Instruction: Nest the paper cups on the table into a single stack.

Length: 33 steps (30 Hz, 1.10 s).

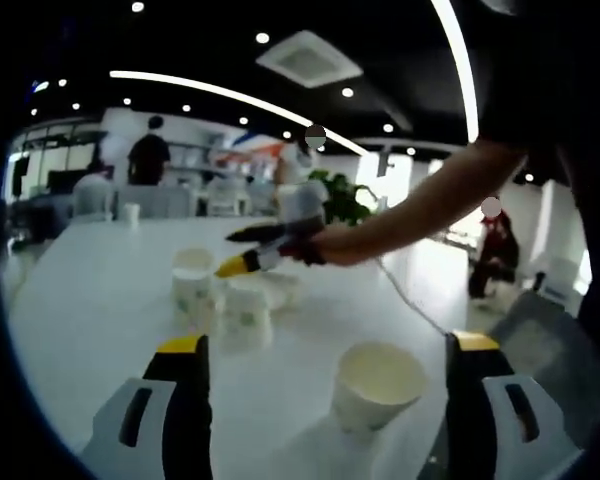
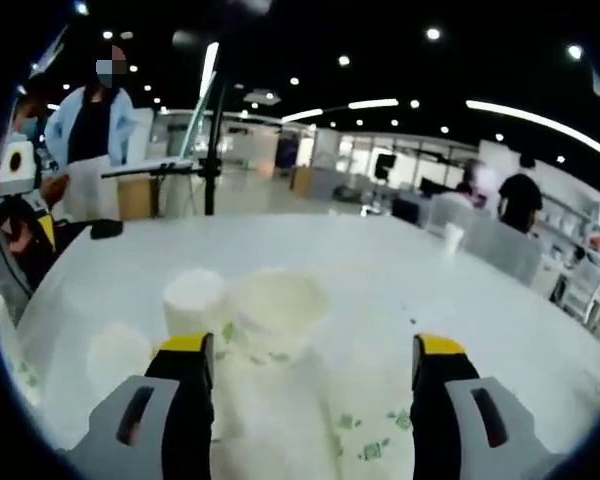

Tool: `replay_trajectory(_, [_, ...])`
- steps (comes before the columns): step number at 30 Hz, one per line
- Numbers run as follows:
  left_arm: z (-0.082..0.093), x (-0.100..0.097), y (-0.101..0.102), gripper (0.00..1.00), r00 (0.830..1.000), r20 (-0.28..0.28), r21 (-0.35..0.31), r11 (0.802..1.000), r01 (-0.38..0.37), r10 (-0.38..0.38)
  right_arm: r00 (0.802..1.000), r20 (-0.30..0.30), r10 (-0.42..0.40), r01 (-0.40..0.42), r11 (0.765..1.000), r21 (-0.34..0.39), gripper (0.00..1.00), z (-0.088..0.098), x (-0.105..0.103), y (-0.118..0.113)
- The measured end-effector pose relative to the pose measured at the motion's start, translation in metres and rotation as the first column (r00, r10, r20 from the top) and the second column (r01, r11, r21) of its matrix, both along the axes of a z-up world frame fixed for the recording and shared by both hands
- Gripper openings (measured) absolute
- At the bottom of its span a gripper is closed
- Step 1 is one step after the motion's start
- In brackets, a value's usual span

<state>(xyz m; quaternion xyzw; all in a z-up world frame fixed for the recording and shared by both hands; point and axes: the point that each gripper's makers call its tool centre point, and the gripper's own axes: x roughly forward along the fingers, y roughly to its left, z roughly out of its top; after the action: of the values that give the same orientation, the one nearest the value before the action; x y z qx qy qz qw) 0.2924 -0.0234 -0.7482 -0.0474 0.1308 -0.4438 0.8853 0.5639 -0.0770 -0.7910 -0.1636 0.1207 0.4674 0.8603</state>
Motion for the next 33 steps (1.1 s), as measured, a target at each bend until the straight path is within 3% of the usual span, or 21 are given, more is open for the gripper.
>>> replay_trajectory(10, [-0.004, -0.003, 0.0, 0.96, 1.0, -0.008, 0.003, 1.0, 0.001, -0.001, 0.999, -0.009, 0.042, -0.042, 0.999, -0.019, 0.77, -0.003, 0.005, 0.01])
replay_trajectory(17, [-0.004, -0.003, 0.0, 0.96, 1.0, -0.012, 0.004, 1.0, 0.001, -0.001, 0.996, -0.049, 0.076, -0.077, 0.997, -0.015, 0.75, -0.002, -0.002, 0.017])
replay_trajectory(27, [-0.006, -0.004, -0.001, 0.95, 1.0, -0.017, 0.001, 1.0, 0.005, -0.005, 0.993, -0.032, 0.114, -0.115, 0.993, -0.034, 0.73, 0.008, -0.006, 0.022])
replay_trajectory(33, [-0.006, -0.003, 0.0, 0.95, 1.0, -0.016, 0.001, 1.0, 0.006, -0.006, 0.991, -0.048, 0.127, -0.129, 0.99, -0.053, 0.72, 0.003, -0.003, 0.027])
